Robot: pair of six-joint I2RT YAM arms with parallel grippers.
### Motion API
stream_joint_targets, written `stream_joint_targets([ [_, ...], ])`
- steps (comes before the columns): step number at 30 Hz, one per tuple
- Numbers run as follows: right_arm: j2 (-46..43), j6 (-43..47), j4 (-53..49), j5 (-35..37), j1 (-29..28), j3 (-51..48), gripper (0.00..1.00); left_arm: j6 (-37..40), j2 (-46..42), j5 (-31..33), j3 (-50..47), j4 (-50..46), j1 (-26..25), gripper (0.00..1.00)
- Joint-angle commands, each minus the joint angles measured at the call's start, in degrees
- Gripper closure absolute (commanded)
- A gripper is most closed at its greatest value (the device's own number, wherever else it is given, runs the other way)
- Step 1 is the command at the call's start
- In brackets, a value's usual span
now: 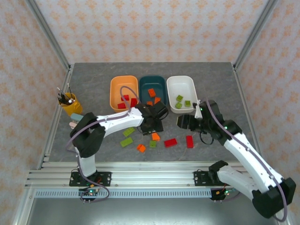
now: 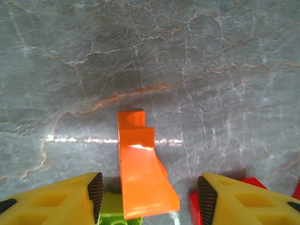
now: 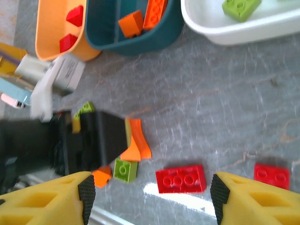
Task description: Sort the legos into containers by color
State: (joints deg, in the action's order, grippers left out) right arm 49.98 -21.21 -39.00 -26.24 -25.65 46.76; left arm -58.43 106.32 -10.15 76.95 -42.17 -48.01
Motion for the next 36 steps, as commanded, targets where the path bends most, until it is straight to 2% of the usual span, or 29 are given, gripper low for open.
stream_joint_targets([
  [1,-4.15,-2.64,-2.72,-2.4,-0.31,-1.47,0.32,0.88,2.56,0.23,2.88,-4.5,-0.51,0.48],
  [6,-5.17,-3.62,-2.85,-2.29,-0.34,-1.41,0.32,2.14,6.45,2.01,4.78,-6.51,-0.48,0.54],
  [11,-4.74,-4.26,-1.6,-2.52,-0.28,-1.41,0.32,2.62,7.57,3.3,5.73,-6.4,-0.49,0.67],
  [13,-4.51,-4.2,-1.55,-2.68,-0.3,-1.08,0.32,2.62,6.91,5.23,6.34,-7.09,-0.57,0.73],
  [17,-4.29,-3.98,-1.35,-2.96,-0.3,0.18,0.32,4.03,4.38,9.81,10.04,-10.13,-0.11,0.76],
  [21,-2.71,-4.57,0.55,-3.28,-0.28,2.94,0.32,7.33,3.53,11.92,17.3,-13.92,2.76,0.76],
  [26,0.54,-6.43,4.87,-2.34,-0.28,6.79,0.32,12.03,6.99,13.05,27.8,-17.79,8.97,0.77],
  [31,5.21,-7.0,8.34,0.13,-0.33,10.96,0.31,16.64,14.98,14.1,41.86,-21.16,14.83,0.77],
  [36,10.65,-6.21,8.02,1.96,-0.3,15.81,0.31,19.03,25.56,16.25,56.77,-25.96,18.64,0.77],
])
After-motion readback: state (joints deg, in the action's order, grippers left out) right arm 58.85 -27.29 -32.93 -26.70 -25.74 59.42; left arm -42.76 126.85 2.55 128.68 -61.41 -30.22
